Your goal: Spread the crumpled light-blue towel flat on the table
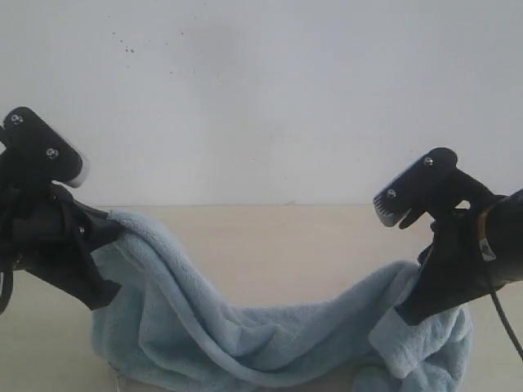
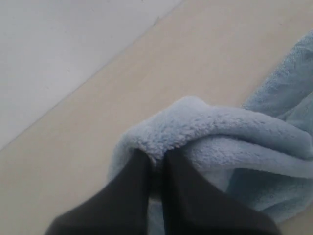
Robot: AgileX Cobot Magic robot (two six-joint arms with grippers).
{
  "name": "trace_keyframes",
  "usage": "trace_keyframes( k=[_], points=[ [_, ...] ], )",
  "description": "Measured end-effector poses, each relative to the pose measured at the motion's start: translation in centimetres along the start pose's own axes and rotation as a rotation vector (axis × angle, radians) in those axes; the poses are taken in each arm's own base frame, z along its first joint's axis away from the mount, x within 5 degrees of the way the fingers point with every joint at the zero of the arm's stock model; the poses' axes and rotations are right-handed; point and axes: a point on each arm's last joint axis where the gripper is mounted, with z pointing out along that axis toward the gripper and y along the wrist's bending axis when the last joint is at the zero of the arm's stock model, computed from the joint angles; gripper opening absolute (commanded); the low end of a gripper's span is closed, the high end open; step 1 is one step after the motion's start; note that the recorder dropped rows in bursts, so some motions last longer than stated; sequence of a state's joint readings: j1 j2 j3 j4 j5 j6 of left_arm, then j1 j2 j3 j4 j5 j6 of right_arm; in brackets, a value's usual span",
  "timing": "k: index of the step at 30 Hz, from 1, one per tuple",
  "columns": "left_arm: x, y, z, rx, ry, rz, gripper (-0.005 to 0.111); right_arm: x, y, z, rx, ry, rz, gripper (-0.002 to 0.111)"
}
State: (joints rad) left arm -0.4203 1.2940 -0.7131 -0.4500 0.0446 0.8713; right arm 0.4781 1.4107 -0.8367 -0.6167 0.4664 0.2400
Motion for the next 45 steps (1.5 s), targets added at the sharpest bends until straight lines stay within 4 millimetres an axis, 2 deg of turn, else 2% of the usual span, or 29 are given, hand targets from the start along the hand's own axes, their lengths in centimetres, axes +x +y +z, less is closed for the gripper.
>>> trace_keyframes(
  k=[1, 5, 10, 13, 16, 18, 20, 24, 27, 30, 36, 42, 44, 45],
  points=[
    [0.2, -0.1, 0.3, 0.007, 0.013, 0.0, 0.004, 0.2, -0.3, 0.8, 0.0, 0.014, 0.014, 0.052],
    [0.8, -0.3, 1.3, 0.021, 0.048, -0.001, 0.004, 0.9, -0.5, 3.2, -0.008, 0.06, 0.022, 0.052],
    [0.9, -0.4, 1.5, 0.022, 0.053, -0.001, 0.004, 0.4, -0.5, 3.7, -0.019, 0.023, 0.048, 0.052],
    [0.9, -0.4, 1.5, 0.022, 0.053, -0.001, 0.004, -0.9, -1.2, 2.8, 0.001, -0.025, 0.124, 0.052],
    [0.9, -0.4, 1.5, 0.022, 0.053, -0.001, 0.004, -2.4, -1.8, 0.6, 0.008, -0.084, 0.233, 0.052],
    [0.9, -0.4, 1.5, 0.022, 0.053, -0.001, 0.004, -3.2, -1.5, -1.3, -0.019, -0.11, 0.293, 0.052],
    [0.9, -0.4, 1.5, 0.022, 0.053, -0.001, 0.004, -3.4, -0.5, -2.8, -0.062, -0.097, 0.28, 0.052],
    [0.9, -0.3, 1.5, 0.014, 0.047, -0.001, 0.004, -3.2, 3.5, -4.1, -0.171, 0.006, 0.113, 0.052],
    [0.9, -0.3, 1.5, 0.012, 0.045, -0.001, 0.004, -2.1, 6.1, -3.5, -0.215, 0.105, 0.007, 0.052],
    [0.9, -0.3, 1.5, 0.013, 0.045, -0.001, 0.004, -0.4, 7.5, -2.0, -0.218, 0.202, -0.042, 0.052],
    [0.9, -0.3, 1.5, 0.017, 0.049, -0.001, 0.004, 1.8, 7.8, 1.2, -0.071, 0.299, -0.09, 0.052],
    [0.9, -0.3, 1.5, 0.017, 0.049, -0.001, 0.004, 1.5, 7.6, 2.5, 0.008, 0.261, -0.105, 0.052],
    [0.9, -0.3, 1.5, 0.014, 0.047, -0.001, 0.004, 1.4, 7.7, 2.9, 0.011, 0.241, -0.106, 0.046],
    [0.9, -0.3, 1.5, 0.013, 0.046, -0.001, 0.004, 1.3, 7.7, 3.0, 0.018, 0.233, -0.104, 0.038]
  ],
)
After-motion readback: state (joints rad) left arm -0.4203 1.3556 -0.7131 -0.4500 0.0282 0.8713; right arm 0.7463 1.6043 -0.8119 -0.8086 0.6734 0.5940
